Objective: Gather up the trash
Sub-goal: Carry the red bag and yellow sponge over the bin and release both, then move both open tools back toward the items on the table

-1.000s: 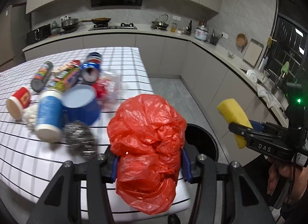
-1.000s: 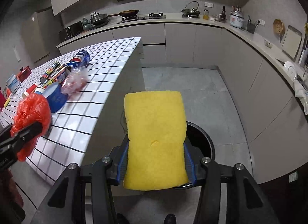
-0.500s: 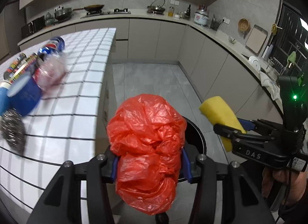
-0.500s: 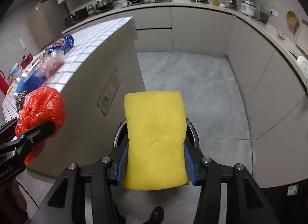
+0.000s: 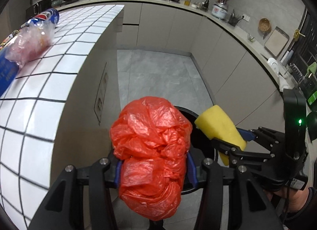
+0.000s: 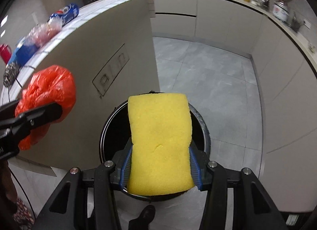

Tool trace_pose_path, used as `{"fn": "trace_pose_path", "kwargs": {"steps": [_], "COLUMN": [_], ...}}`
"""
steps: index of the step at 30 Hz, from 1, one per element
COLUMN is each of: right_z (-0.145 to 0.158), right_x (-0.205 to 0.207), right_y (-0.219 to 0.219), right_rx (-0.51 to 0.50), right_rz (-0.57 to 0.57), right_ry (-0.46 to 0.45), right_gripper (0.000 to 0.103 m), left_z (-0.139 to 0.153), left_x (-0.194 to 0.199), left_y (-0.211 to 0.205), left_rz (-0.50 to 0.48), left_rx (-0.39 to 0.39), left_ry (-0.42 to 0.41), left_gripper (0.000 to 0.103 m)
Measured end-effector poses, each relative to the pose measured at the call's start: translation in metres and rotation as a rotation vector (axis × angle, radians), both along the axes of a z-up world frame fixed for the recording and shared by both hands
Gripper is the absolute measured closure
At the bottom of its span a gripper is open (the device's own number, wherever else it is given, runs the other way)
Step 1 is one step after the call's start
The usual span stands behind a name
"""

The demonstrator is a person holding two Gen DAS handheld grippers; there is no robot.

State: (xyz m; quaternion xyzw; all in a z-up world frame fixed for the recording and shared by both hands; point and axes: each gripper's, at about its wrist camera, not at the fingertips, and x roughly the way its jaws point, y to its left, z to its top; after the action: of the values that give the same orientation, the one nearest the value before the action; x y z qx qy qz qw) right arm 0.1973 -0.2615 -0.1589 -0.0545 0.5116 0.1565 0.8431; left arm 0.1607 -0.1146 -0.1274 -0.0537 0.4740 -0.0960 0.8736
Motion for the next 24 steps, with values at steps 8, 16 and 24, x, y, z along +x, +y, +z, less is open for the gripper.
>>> {"fn": "trace_pose_path", "kwargs": {"steps": [8, 16, 24], "right_z": [-0.028, -0.053, -0.033], "right_x": [0.017, 0.015, 0.021], "right_y": [0.008, -0.016, -0.019], "right_rx": [-0.008, -0.037, -0.029], "right_rz": [0.117, 0.111, 0.028], "right_ry": [0.034, 0.077, 0.059], "right_gripper": [0.034, 0.014, 0.014], "left_z": [-0.017, -0.014, -0.008], "left_x": [0.009, 0.008, 0.007], "left_y": [-0.022, -0.028, -0.023], "left_rz": [-0.037, -0.018, 0.016], "left_rx": [-0.019, -0.015, 0.042], "left_ry": [0.051, 0.052, 0.039], "left_gripper": [0.042, 0.009, 0.009]}}
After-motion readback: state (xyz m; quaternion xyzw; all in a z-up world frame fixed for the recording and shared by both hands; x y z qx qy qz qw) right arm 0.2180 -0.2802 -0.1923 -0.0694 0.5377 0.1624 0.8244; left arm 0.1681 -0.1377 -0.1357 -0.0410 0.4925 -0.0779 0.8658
